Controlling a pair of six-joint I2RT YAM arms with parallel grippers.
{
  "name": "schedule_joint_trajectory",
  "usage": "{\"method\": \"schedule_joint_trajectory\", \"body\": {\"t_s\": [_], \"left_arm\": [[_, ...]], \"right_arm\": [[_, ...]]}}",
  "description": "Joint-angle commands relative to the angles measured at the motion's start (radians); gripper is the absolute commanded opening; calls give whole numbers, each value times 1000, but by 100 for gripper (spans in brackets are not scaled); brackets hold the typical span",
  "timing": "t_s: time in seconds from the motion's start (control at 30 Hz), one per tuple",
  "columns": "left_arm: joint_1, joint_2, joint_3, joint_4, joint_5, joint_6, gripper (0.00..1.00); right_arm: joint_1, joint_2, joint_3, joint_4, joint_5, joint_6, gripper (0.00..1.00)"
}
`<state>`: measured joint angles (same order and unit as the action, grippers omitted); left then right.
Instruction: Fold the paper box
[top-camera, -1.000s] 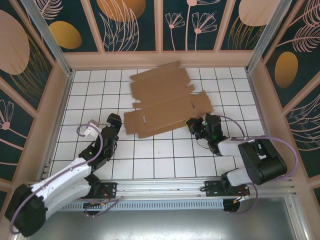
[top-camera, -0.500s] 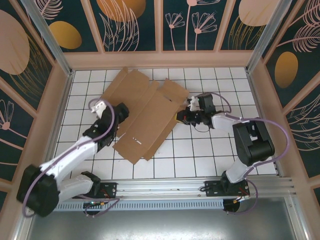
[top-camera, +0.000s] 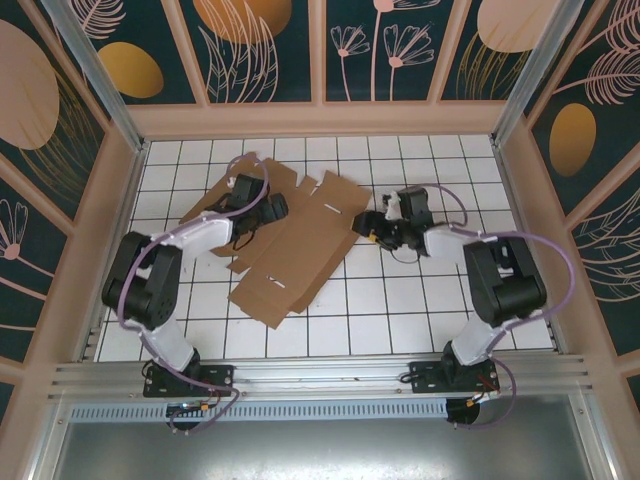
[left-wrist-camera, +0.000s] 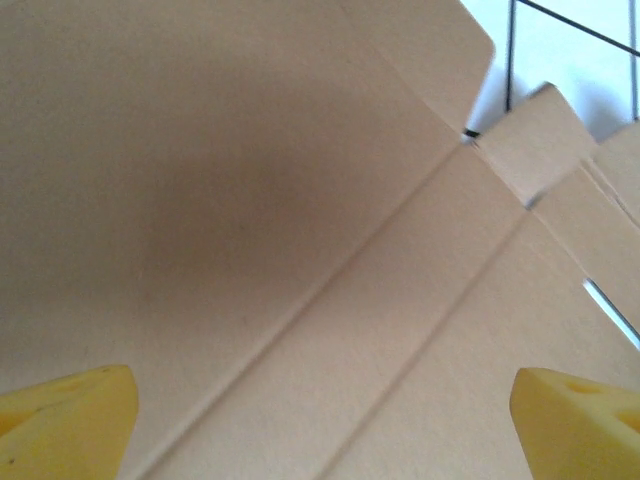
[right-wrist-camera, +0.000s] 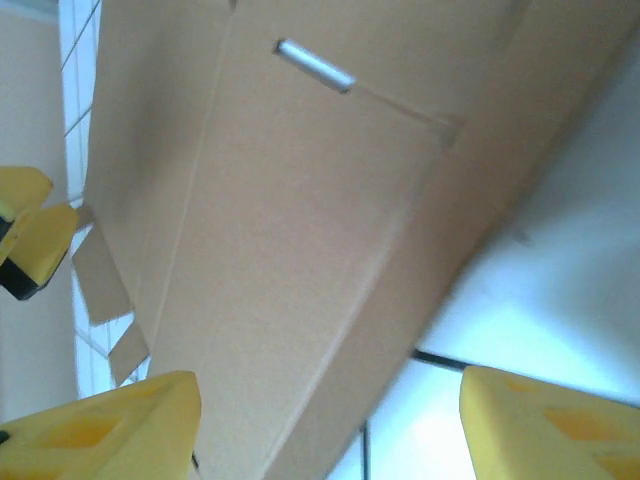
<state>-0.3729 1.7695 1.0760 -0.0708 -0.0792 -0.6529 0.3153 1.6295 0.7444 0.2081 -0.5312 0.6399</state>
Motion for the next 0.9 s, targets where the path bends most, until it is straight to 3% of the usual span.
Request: {"method": "schedule_joint_trajectory", "body": {"t_s": [0.0, 0.17, 0.33, 0.67, 0.87], "left_arm": [[70, 85, 65, 27, 80, 59, 95], [108, 199, 173, -24, 126, 105, 93], [111, 225, 172, -16, 137, 93, 91], [111, 243, 142, 14, 169, 66, 91], [112, 227, 106, 21, 174, 57, 91]], "right_arm": [[57, -141, -192, 283, 230, 287, 69], [215, -271, -318, 315, 457, 429, 66], [347, -269, -370, 365, 590, 578, 59], [512, -38, -231, 401, 622, 683, 55], [529, 49, -176, 404, 612, 680, 20]]}}
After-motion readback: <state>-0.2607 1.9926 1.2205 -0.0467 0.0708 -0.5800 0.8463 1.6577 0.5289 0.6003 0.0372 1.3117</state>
